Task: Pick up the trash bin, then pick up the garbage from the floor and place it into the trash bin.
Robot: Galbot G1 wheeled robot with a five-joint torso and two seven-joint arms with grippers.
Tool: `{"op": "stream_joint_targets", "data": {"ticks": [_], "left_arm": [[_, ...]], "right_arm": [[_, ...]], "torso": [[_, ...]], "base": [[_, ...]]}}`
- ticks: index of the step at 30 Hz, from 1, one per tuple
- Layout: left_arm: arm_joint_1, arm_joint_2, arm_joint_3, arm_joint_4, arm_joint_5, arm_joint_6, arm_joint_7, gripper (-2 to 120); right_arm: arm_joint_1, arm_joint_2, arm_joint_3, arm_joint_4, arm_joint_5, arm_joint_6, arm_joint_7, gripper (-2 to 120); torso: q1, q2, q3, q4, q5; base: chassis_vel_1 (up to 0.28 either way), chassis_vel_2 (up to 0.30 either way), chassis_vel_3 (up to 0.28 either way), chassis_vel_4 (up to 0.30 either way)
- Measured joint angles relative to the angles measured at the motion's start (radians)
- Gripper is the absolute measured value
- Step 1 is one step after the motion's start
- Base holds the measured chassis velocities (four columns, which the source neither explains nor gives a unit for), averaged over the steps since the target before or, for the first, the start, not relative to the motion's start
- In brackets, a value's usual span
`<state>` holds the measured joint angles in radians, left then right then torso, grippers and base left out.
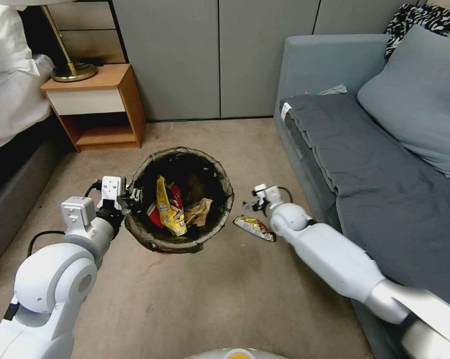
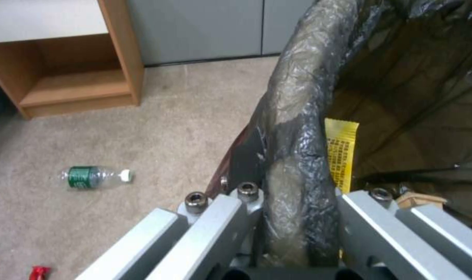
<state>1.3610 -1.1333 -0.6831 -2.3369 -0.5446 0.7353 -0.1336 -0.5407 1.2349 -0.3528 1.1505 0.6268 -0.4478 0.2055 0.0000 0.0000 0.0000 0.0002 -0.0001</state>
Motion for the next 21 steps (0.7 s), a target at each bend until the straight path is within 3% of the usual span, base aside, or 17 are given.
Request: {"op": "stream_joint_targets", "data": {"ticks": [11,21], "left_arm": [[0.001,-0.008,0.004,0.008,0.007,0.000,0.002,1],[-0.012,-0.012,0.010,0.018,0.015,0.000,0.005,1]], "right_arm": [[-0.051,0.054,0.024,-0.089,-0.070,0.041,-0.022,100],[-0.099,-0.003,0.058,-0.053,-0.086,0.038,-0.044,100]], "torso": [[0.000,0.000,0.000,-0.0002,0.0001],[0.000,0.000,0.000,-0.0002,0.0003]], "base": [[0.000,0.000,0.000,0.000],[0.000,0.000,0.000,0.000]]}}
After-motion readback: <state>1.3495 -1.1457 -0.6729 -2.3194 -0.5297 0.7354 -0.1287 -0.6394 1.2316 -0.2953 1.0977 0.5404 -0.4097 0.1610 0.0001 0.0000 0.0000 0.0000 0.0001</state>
